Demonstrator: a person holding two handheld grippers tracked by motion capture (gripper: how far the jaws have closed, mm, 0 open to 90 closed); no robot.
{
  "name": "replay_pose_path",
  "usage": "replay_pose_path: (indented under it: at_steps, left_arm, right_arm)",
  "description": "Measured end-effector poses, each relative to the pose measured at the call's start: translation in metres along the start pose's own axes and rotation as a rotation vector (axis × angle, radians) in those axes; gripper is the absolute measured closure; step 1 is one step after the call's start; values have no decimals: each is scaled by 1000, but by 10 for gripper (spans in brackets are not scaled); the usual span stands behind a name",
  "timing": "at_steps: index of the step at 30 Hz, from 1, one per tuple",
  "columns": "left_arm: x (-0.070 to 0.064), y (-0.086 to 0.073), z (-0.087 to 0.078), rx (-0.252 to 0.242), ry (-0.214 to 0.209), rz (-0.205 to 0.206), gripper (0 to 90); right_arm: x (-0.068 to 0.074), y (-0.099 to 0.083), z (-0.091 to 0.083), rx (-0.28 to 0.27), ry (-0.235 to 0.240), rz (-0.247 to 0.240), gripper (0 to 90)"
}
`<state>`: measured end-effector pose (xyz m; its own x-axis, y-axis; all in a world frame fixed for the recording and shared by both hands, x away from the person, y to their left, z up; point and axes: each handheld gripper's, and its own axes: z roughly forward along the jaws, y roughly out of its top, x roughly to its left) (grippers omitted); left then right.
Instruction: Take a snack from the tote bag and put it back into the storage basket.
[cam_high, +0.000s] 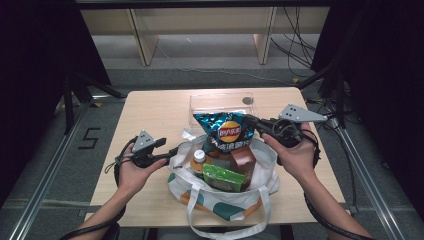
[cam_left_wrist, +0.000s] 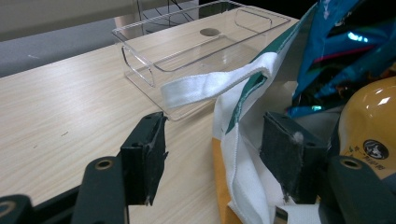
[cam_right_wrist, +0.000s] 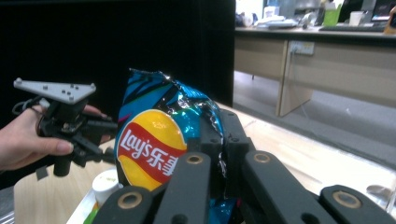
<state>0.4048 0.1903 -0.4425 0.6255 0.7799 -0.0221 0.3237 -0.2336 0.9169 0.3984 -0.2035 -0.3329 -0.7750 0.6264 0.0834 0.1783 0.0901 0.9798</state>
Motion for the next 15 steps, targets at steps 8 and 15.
replay_pose_path:
  at_steps: [8,15]
  left_arm:
    - [1,0,0,-3,4,-1,397]
    - [1,0,0,-6,6,-2,398]
  right_arm:
    - [0,9,-3,-45,-7,15,900]
    - [-3,15,-3,-86,-18,-7,900]
